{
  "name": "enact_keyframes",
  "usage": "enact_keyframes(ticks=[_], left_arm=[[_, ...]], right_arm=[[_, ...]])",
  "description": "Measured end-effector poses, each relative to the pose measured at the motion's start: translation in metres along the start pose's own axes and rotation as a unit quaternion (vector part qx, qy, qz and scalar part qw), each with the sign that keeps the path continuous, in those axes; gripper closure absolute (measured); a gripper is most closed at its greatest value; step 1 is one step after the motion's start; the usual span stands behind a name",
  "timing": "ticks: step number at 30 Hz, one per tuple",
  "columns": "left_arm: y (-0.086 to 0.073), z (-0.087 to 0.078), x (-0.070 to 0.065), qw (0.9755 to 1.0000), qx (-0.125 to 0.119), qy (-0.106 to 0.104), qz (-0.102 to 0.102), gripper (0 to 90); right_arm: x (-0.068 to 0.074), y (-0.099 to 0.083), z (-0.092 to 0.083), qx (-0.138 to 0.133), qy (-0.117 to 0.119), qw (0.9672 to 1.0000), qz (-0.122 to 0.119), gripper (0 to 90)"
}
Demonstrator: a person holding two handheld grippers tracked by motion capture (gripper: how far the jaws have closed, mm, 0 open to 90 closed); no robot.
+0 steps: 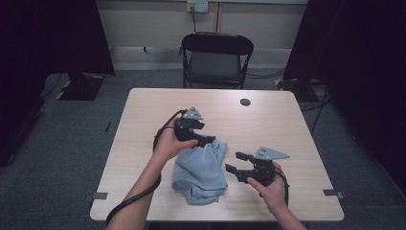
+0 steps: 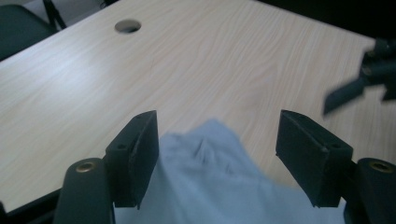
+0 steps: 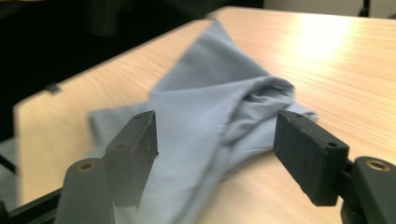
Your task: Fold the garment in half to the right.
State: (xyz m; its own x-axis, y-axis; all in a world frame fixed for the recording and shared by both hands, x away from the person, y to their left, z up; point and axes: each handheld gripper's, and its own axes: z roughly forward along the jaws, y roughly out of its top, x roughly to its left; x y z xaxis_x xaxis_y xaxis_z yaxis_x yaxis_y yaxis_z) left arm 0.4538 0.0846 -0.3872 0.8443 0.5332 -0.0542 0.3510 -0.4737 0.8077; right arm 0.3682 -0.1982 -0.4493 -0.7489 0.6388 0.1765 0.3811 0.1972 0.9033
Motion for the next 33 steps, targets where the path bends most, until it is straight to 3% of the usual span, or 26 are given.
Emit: enact_keyframes(ticks=[3,6,13,17,24,33], left_arm=[[-0.021,-0.014,0.001,0.9999,-0.004,0.009,-0.006,29.4],[-0.042,-0.023,0.0,0.9997,-0.011,0.005,-0.022,29.3],[-0.081,-0.029,-0.006,0.9996,-0.001,0.005,-0.027,28.6],[-0.097,-0.03,-0.013,0.9994,-0.003,0.007,-0.034,28.2],[-0.119,-0.026,-0.03,0.9996,0.008,0.001,-0.027,28.2],[-0.14,-0.026,-0.036,0.9991,0.019,0.008,-0.037,28.3]], right_arm=[[-0.011,0.004,0.014,0.015,-0.016,0.9998,-0.004,33.4],[-0.021,0.007,0.032,0.03,-0.028,0.9992,0.003,35.9],[-0.032,0.014,0.06,0.057,-0.045,0.9973,-0.01,41.2],[-0.038,0.02,0.067,0.056,-0.049,0.9972,-0.006,43.5],[-0.049,0.031,0.079,0.06,-0.06,0.9964,-0.009,44.8],[-0.055,0.039,0.104,0.076,-0.057,0.9954,0.002,44.3]])
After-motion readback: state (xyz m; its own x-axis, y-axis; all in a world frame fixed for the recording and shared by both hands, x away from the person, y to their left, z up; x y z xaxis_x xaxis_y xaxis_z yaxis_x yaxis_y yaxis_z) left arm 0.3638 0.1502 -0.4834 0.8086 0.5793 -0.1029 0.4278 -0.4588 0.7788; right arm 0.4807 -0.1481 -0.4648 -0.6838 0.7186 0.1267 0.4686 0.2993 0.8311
